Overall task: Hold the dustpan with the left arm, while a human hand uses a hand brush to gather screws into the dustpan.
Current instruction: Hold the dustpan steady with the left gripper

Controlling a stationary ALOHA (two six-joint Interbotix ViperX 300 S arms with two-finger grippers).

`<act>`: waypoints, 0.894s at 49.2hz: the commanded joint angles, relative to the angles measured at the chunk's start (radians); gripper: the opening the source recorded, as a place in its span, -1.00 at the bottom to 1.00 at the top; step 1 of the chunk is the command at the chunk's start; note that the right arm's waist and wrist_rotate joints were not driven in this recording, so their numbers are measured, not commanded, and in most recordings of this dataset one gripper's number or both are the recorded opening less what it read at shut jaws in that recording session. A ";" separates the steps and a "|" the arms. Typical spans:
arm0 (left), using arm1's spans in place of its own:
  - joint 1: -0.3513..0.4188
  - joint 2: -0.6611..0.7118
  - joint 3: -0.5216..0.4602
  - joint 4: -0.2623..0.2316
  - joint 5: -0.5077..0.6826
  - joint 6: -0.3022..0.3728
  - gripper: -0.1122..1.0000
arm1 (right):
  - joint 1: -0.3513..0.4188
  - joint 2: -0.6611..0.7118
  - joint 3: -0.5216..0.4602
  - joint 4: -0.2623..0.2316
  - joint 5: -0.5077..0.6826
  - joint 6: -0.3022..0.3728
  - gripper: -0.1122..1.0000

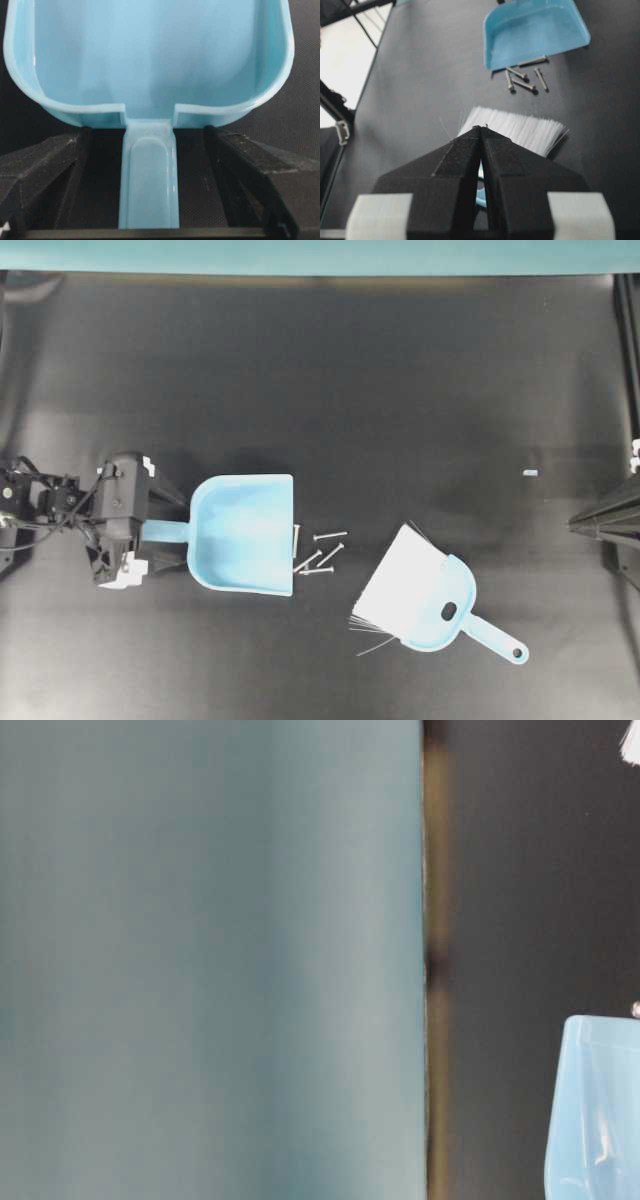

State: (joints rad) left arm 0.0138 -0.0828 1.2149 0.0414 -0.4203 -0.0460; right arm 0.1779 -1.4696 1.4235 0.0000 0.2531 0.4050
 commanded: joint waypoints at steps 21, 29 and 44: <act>0.000 -0.011 -0.041 0.003 0.084 -0.009 -0.28 | 0.000 0.005 0.003 -0.003 -0.014 -0.002 -0.80; -0.002 -0.029 -0.038 0.003 0.087 -0.009 -0.27 | 0.000 0.005 0.003 -0.003 -0.014 -0.002 -0.80; -0.017 -0.107 -0.005 0.003 0.080 -0.043 -0.27 | 0.000 0.003 0.003 -0.003 -0.014 0.000 -0.80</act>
State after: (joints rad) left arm -0.0015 -0.1626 1.2042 0.0414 -0.3283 -0.0859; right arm 0.1779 -1.4696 1.4312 -0.0015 0.2500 0.4050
